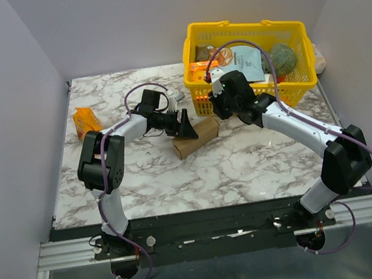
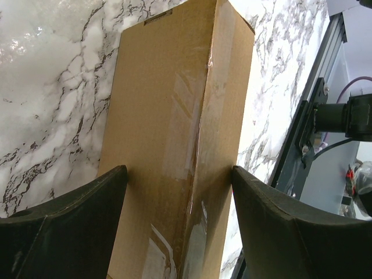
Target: Unpack the express box
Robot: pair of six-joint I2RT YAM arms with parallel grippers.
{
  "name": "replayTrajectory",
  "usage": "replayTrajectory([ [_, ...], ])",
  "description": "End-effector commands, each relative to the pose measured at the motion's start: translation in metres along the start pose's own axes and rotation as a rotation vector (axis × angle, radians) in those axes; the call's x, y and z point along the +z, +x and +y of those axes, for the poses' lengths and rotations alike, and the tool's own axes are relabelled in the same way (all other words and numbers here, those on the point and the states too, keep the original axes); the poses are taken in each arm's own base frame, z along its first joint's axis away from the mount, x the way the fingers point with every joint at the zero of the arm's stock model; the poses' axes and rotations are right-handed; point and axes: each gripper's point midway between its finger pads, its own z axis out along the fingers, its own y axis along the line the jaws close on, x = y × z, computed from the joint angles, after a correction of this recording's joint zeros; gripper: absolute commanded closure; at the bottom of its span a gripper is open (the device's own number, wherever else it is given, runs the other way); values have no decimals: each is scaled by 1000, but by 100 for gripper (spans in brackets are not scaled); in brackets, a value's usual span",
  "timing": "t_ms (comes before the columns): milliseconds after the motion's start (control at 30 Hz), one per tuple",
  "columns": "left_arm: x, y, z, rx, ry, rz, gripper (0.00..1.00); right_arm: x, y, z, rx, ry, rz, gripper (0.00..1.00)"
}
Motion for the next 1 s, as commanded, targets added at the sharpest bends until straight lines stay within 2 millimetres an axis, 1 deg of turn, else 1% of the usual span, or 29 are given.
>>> replayTrajectory([
  [0, 9, 17, 33, -14, -92, 40, 21, -3, -18, -6, -3, 40, -42, 100],
  [100, 9, 17, 33, -15, -92, 41, 21, -5, -20, -7, -10, 39, -50, 100],
  [267, 10, 16, 33, -15, -92, 40, 21, 0, -4, 0, -9, 4, -9, 100],
  [567, 10, 17, 34, -15, -96, 40, 21, 5, 7, 5, -14, -18, 23, 100],
  [800, 11, 17, 36, -23, -100, 42, 21, 1, 16, 7, -17, -32, 53, 100],
  [967, 12, 17, 38, -31, -104, 40, 22, -3, 22, 5, -18, -24, 66, 100],
])
